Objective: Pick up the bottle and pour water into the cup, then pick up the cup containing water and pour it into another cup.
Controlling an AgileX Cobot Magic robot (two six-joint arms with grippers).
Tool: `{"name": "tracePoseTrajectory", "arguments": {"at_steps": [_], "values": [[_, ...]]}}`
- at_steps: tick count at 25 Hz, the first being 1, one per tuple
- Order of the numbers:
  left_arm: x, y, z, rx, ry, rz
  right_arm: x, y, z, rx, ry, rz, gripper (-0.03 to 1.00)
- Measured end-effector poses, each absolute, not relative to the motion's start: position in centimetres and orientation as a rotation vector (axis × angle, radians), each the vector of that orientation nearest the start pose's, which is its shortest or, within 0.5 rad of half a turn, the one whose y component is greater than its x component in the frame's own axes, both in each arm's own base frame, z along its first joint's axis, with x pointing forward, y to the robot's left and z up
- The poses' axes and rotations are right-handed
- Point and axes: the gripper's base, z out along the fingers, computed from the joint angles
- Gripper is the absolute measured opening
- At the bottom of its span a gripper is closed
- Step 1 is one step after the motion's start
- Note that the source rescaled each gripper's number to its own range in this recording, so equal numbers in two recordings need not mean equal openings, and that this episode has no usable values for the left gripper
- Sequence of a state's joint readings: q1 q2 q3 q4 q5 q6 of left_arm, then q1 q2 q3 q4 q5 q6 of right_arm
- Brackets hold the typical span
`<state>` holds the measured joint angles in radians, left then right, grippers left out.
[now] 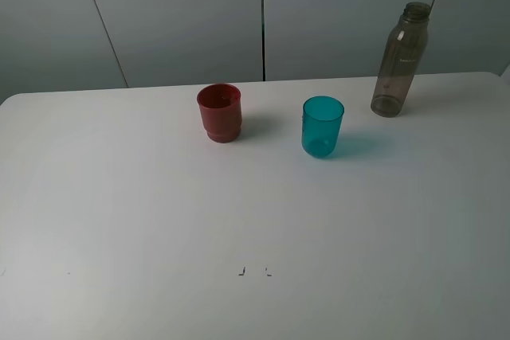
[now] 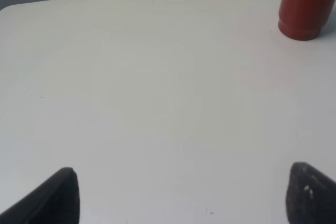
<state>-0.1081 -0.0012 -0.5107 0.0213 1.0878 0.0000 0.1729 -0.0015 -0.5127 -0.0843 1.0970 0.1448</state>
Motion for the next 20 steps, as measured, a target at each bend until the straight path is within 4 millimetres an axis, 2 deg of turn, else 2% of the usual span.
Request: {"name": "tracePoseTrajectory", "arguments": {"at_steps": [20], "values": [[-0.72,0.25,27.8,0.11,2.057,-0.041,-0.7,-0.81,27.81,-0.023,2.065,0.095,1.0]]}}
